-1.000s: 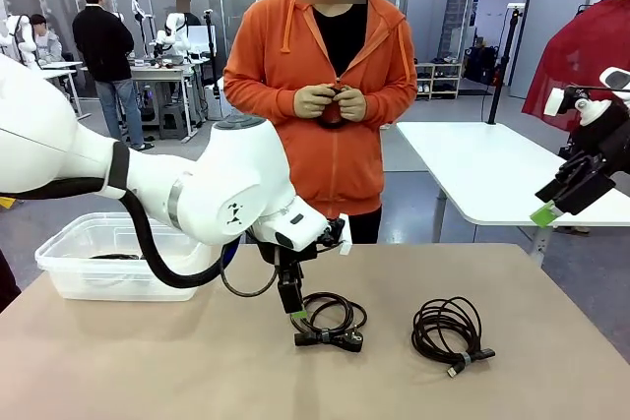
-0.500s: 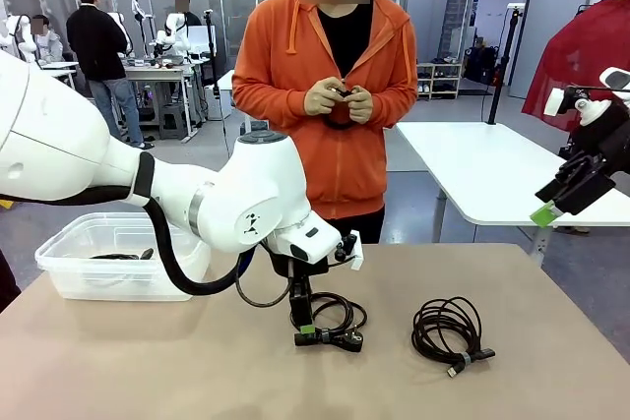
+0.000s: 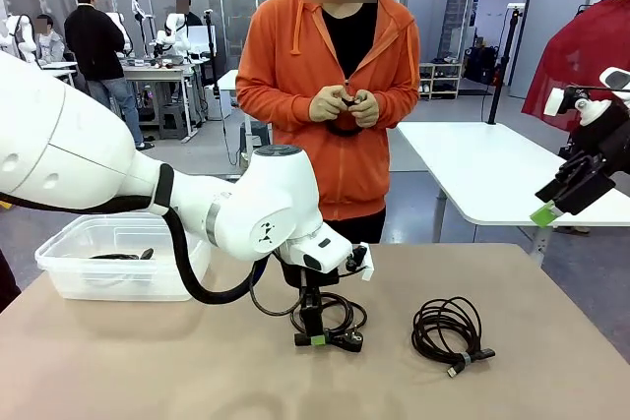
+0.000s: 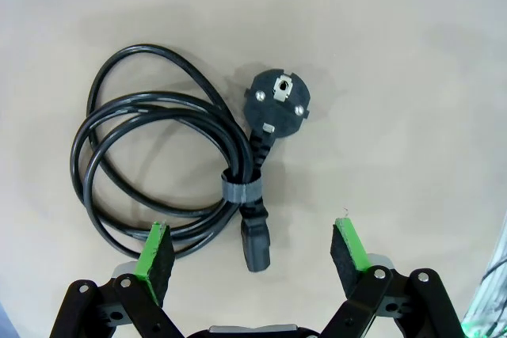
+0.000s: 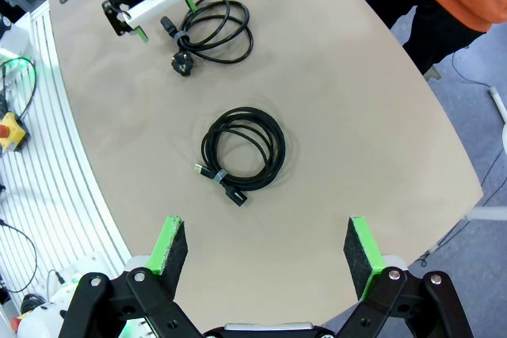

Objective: Organize and store the cables.
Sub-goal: Place the Power Cable into the Organizing box.

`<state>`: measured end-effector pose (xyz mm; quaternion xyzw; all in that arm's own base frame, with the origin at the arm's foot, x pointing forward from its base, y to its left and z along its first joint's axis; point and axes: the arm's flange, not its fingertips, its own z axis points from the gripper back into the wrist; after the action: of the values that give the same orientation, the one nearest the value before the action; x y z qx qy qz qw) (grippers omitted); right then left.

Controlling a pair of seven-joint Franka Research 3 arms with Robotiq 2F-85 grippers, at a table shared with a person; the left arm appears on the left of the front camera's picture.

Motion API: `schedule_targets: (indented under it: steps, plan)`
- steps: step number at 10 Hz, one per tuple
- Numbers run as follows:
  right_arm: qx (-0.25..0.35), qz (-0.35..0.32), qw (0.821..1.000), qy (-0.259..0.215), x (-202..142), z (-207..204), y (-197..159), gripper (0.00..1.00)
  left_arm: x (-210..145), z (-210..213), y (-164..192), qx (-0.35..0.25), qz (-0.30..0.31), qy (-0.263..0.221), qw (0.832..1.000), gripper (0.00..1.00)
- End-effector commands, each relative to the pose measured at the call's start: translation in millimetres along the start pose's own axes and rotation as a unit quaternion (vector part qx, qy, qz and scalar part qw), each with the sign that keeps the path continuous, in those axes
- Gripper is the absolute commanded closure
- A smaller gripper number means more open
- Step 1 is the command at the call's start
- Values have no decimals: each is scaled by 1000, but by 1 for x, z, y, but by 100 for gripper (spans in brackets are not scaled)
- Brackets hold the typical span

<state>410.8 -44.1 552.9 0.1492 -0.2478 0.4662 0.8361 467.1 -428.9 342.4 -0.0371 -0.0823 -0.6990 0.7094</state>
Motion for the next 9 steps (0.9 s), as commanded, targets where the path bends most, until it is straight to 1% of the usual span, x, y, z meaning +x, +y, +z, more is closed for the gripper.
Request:
schedule_targets:
  steps: [1,4,7,9]
  plan:
    - [1,0,1000,-1,0,0,0,0,9,-1,8,-10,3,13,1000,0]
    - [1,0,1000,-1,0,0,0,0,10,-13,11,-25,7,15,1000,0]
    - [1,0,1000,-1,0,0,0,0,7,-28,10,-41,15,7,999,0]
    - [1,0,1000,-1,0,0,0,0,7,-31,10,-48,13,6,999,0]
